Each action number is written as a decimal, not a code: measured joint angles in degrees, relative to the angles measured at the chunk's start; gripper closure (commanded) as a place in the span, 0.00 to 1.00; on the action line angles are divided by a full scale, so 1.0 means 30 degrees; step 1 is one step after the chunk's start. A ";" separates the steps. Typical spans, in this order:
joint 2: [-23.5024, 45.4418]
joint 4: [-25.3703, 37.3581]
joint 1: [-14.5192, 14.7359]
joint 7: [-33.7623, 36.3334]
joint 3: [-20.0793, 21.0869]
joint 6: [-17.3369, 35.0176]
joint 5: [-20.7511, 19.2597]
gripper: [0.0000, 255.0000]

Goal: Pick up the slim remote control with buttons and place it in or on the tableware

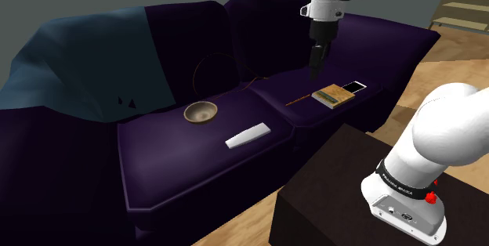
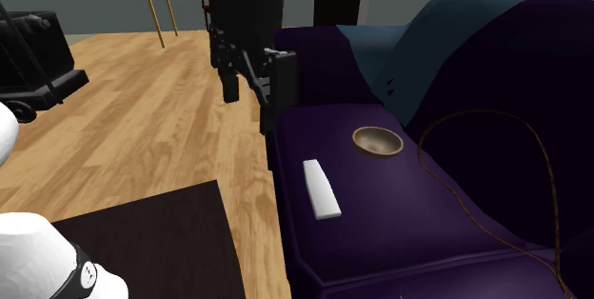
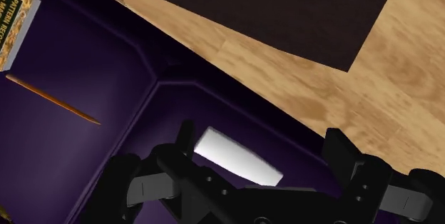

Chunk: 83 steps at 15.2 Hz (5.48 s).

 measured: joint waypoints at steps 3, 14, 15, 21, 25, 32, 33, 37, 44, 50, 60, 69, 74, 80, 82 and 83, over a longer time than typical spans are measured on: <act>0.1729 -0.0267 0.0594 -0.1632 -0.0142 0.2133 -0.0185 0.00; 0.9055 0.0167 0.2486 -0.7600 -0.0327 0.9759 -0.0459 0.00; 0.9895 0.0495 0.2615 -0.8158 -0.0309 1.0357 -0.0449 0.00; 1.4187 0.1874 0.3300 -1.1088 0.0217 1.3725 -0.0484 0.00; 1.6998 0.3156 0.3615 -1.2749 0.0743 1.5573 -0.0802 0.00; 2.0174 0.4552 0.3900 -1.3933 0.1144 1.7638 -0.1414 0.00; 2.0419 0.4553 0.3914 -1.3921 0.1132 1.7881 -0.1438 0.00; 2.1231 0.4713 0.3928 -1.3907 0.1087 1.8534 -0.1492 0.00; 2.1359 0.4784 0.3943 -1.3890 0.1082 1.8612 -0.1499 1.00; 2.1370 0.4784 0.3943 -1.3890 0.1082 1.8613 -0.1498 1.00; 1.9895 0.4493 0.3905 -1.3948 0.1166 1.7430 -0.1409 1.00; 1.7665 0.4304 0.3799 -1.4144 0.1270 1.5392 -0.1227 1.00; 1.6637 0.4488 0.3788 -1.4206 0.1313 1.4183 -0.1141 1.00; 1.7202 0.6453 0.3825 -1.4188 0.1338 1.2779 -0.1114 1.00; 1.8451 0.8371 0.3875 -1.4141 0.1343 1.2108 -0.1141 1.00; 1.9083 0.9263 0.3846 -1.4205 0.1324 1.1848 -0.1143 1.00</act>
